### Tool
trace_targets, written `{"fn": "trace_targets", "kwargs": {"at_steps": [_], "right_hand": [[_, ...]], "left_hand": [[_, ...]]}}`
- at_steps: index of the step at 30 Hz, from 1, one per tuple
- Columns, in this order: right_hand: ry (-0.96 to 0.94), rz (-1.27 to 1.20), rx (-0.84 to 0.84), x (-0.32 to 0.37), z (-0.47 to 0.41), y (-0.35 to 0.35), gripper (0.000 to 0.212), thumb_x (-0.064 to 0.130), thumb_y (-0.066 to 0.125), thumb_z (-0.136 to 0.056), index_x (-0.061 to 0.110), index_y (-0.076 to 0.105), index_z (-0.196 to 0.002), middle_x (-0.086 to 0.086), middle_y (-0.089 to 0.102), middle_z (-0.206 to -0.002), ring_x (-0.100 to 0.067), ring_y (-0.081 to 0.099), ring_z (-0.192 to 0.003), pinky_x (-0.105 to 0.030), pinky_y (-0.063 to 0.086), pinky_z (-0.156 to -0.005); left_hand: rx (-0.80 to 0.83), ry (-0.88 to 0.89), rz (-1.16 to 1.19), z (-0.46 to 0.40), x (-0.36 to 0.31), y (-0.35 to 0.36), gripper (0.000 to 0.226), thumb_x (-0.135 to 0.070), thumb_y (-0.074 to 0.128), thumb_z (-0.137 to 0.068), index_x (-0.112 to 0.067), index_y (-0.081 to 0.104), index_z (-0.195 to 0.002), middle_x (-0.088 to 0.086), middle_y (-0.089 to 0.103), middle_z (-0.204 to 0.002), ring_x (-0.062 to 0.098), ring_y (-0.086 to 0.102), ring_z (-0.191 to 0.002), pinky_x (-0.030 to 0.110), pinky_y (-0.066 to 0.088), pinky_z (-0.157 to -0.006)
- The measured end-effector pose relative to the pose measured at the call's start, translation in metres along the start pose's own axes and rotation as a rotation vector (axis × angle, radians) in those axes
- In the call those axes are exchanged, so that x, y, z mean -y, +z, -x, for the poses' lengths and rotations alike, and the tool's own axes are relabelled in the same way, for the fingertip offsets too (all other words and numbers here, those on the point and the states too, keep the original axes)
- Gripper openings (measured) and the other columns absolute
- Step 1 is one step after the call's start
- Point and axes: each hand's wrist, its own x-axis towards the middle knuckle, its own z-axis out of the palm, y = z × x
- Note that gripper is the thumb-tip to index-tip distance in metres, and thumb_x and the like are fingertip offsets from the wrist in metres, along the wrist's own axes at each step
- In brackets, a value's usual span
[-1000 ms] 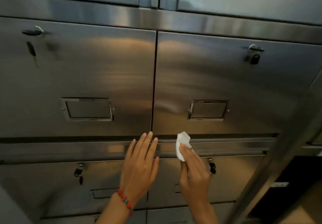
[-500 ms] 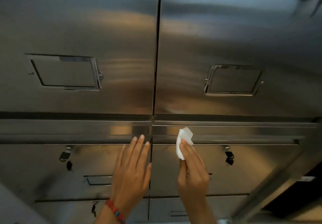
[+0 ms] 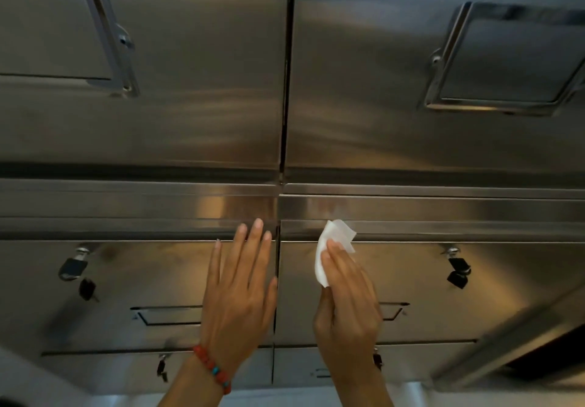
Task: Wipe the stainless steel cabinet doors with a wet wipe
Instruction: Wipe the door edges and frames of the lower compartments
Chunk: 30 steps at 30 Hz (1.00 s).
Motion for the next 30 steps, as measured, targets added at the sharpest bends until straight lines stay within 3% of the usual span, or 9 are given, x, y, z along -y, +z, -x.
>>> {"fn": "trace_targets", "kwargs": {"at_steps": [8,11,17,21,23,27,30], "right_hand": [[-0.015,0.046,-0.054,0.000,0.006,0.016,0.030,0.005,0.040,-0.100,-0.007,0.067,-0.101,-0.020,0.065,-0.111,-0.032,0.062,-0.108,-0.048,0.055,-0.081],[-0.039,0.042,-0.095,0.005,0.005,0.019,0.027,0.005,0.039,-0.100,-0.004,0.064,-0.104,-0.019,0.065,-0.111,-0.029,0.062,-0.109,-0.048,0.054,-0.083],[-0.076,0.052,-0.120,0.003,-0.005,0.032,0.025,0.007,0.042,-0.101,-0.002,0.064,-0.110,-0.019,0.063,-0.116,-0.030,0.060,-0.112,-0.045,0.051,-0.089],[-0.115,0.070,-0.106,-0.003,-0.007,0.040,0.022,0.002,0.046,-0.096,-0.003,0.062,-0.109,-0.017,0.061,-0.119,-0.027,0.057,-0.116,-0.045,0.051,-0.090],[-0.137,0.084,-0.106,-0.006,-0.006,0.042,0.022,0.000,0.049,-0.092,-0.002,0.062,-0.110,-0.016,0.061,-0.120,-0.026,0.057,-0.118,-0.043,0.050,-0.091],[-0.160,0.127,-0.119,-0.008,-0.004,0.044,0.023,0.005,0.045,-0.098,0.001,0.064,-0.111,-0.013,0.062,-0.120,-0.024,0.055,-0.119,-0.039,0.045,-0.097],[-0.161,0.144,-0.124,-0.009,-0.002,0.047,0.025,0.007,0.042,-0.100,0.003,0.064,-0.111,-0.012,0.061,-0.122,-0.023,0.054,-0.121,-0.037,0.041,-0.101]], "left_hand": [[-0.009,0.001,0.024,0.007,-0.001,0.017,0.052,-0.025,0.036,-0.090,-0.002,0.033,-0.136,0.018,0.033,-0.143,0.029,0.027,-0.135,0.052,0.022,-0.108],[-0.006,-0.021,0.038,0.009,-0.001,0.020,0.049,-0.028,0.029,-0.095,-0.003,0.032,-0.137,0.017,0.031,-0.144,0.025,0.018,-0.140,0.051,0.018,-0.110],[-0.011,-0.032,0.041,0.009,0.003,0.026,0.051,-0.029,0.032,-0.093,-0.004,0.030,-0.138,0.016,0.030,-0.145,0.020,0.006,-0.144,0.052,0.018,-0.110],[-0.008,-0.024,0.053,0.013,0.004,0.031,0.049,-0.030,0.024,-0.098,-0.005,0.027,-0.140,0.015,0.028,-0.145,0.024,0.013,-0.142,0.052,0.017,-0.111],[-0.016,-0.015,0.056,0.015,0.003,0.034,0.050,-0.028,0.029,-0.096,-0.005,0.026,-0.140,0.015,0.027,-0.145,0.026,0.021,-0.138,0.052,0.018,-0.110],[-0.037,-0.022,0.060,0.016,0.002,0.037,0.057,-0.024,0.039,-0.088,-0.005,0.025,-0.140,0.014,0.029,-0.146,0.023,0.012,-0.143,0.053,0.018,-0.110],[-0.041,-0.027,0.070,0.017,0.001,0.037,0.056,-0.024,0.039,-0.088,-0.005,0.027,-0.140,0.014,0.031,-0.144,0.027,0.022,-0.138,0.053,0.019,-0.110]]}}
